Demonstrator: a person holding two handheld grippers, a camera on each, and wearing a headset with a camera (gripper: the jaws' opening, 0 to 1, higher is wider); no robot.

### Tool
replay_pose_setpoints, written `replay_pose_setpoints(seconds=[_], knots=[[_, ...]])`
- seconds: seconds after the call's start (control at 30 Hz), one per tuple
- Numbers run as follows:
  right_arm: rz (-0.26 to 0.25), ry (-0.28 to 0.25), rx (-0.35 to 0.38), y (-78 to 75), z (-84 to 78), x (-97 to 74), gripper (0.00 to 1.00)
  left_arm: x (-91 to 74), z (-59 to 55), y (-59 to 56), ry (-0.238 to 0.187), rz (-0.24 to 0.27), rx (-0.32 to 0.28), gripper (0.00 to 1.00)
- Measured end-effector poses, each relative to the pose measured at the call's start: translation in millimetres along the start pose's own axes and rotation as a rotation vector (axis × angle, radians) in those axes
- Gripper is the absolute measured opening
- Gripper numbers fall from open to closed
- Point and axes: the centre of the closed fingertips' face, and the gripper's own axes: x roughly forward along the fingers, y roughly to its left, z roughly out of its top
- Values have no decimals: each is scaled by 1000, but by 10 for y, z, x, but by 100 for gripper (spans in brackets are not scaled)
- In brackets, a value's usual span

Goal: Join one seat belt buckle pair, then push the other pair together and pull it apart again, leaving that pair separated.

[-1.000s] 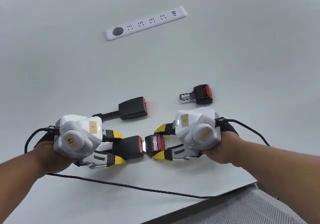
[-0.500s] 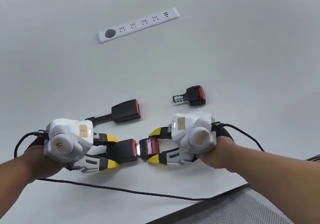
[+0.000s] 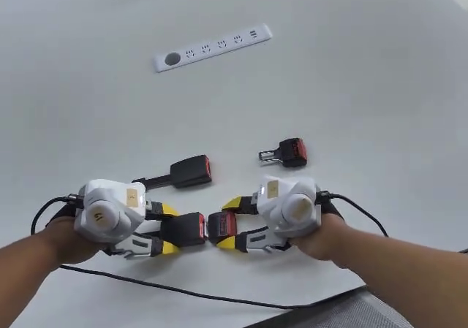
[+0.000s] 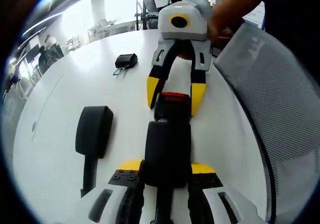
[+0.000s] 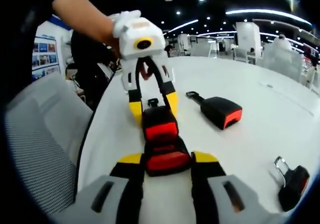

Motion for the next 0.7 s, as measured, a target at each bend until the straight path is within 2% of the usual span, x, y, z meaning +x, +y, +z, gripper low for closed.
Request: replay_pose_setpoints(seconds=[0.07, 0.1, 0.2, 0.27, 0.33, 0.4, 0.5, 0.57, 0.63, 0.7], knots=[[-8, 51, -19, 11, -35, -15, 38, 3, 4, -1, 13, 0, 1, 34], [-34, 63, -21, -12, -19, -34, 41, 4, 5, 2, 17, 3, -4, 35], [-46, 3, -14, -11, 115, -141, 57, -1, 28, -3, 11, 14, -67, 35], [-79, -9, -3, -71, 149, -240, 60, -10, 44, 10, 14, 23, -104, 38], [-92, -20, 2, -98, 169, -324, 63, -45, 68, 30, 25, 52, -86, 42], [-105, -19, -3, -126, 163, -386, 68, -84, 111, 34, 17, 65, -93, 47], [-124, -28, -8, -198, 182, -551, 69, -179, 197, 77, -12, 107, -107, 49], [-141, -26, -18, -270, 189, -654, 71, -230, 235, 92, -16, 122, -105, 51], [-144, -28, -18, -333, 189, -739, 71, -297, 258, 188, -3, 172, -52, 52], [-150, -20, -27, -411, 172, -835, 72, -332, 287, 224, -1, 175, -59, 53]])
